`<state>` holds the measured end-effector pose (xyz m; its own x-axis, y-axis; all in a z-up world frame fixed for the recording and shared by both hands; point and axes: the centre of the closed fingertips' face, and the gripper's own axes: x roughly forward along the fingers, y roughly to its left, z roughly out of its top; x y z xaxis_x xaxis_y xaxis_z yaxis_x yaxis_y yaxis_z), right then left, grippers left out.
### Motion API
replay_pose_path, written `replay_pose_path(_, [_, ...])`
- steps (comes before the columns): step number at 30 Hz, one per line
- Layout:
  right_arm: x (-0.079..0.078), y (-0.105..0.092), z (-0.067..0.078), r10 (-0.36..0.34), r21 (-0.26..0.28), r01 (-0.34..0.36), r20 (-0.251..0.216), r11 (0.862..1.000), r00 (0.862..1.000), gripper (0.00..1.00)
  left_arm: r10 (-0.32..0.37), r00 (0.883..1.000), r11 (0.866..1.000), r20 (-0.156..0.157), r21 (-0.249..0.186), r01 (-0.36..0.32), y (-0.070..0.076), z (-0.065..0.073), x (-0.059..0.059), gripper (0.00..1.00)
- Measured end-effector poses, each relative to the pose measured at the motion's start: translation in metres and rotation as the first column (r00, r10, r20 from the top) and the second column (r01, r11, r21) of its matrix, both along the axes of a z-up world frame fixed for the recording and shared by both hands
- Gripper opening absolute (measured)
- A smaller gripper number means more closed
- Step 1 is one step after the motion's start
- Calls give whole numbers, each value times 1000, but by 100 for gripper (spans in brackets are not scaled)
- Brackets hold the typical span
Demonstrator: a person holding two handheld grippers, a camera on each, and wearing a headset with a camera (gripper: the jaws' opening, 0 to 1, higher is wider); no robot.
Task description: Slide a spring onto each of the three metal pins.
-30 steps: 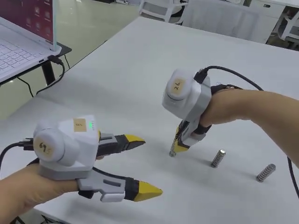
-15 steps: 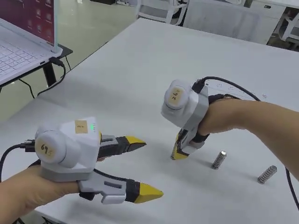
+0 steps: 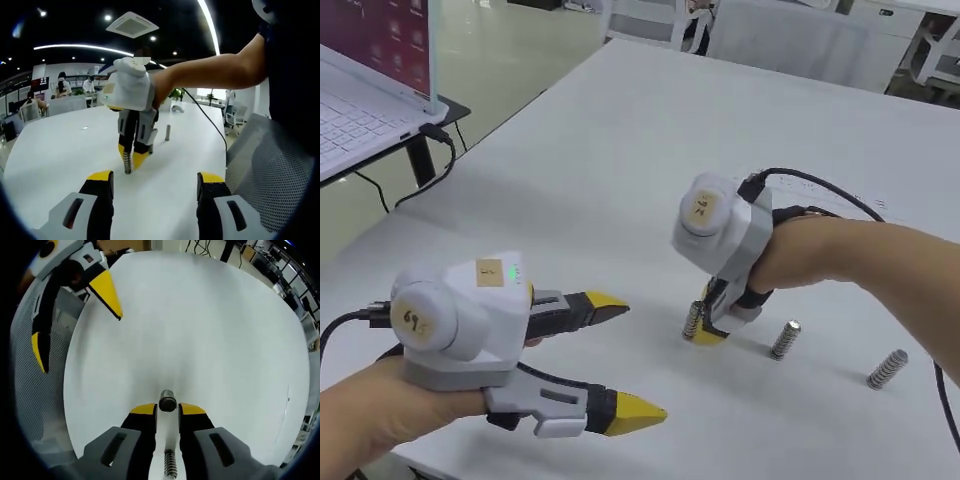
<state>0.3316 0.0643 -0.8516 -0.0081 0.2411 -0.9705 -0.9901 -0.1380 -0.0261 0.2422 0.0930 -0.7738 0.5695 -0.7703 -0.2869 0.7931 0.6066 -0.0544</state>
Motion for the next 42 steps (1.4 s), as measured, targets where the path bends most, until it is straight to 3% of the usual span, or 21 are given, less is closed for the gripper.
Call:
replay_pose_path(6, [-3,-6,6,-28,25,28,2,999,1000,15,1,1000,1000,-3,-1,-1,-2,1,0,64])
replay_pose_path(14, [-14,-9,18,-57,97,56,4,994,998,17,1,1000,1000,-6,1,-1,-2,-1,-1,66])
replay_pose_path(19, [-22,-11,26,-89,161,90,-12,983,996,18,2,1000,1000,-7,2,-2,-1,-1,-1,66])
replay_pose_path(23, [-28,-17,28,-106,182,106,-10,977,994,18,-3,1000,1000,-9,6,3,-1,-2,-1,66])
replay_pose_path(34, [-45,-28,38,-175,287,178,-36,941,984,21,-5,1000,1000,-10,10,5,1,-2,-1,67])
replay_pose_path(42, [-58,-39,46,-225,366,232,-61,901,972,25,-7,1000,1000,-9,6,7,2,1,-1,67])
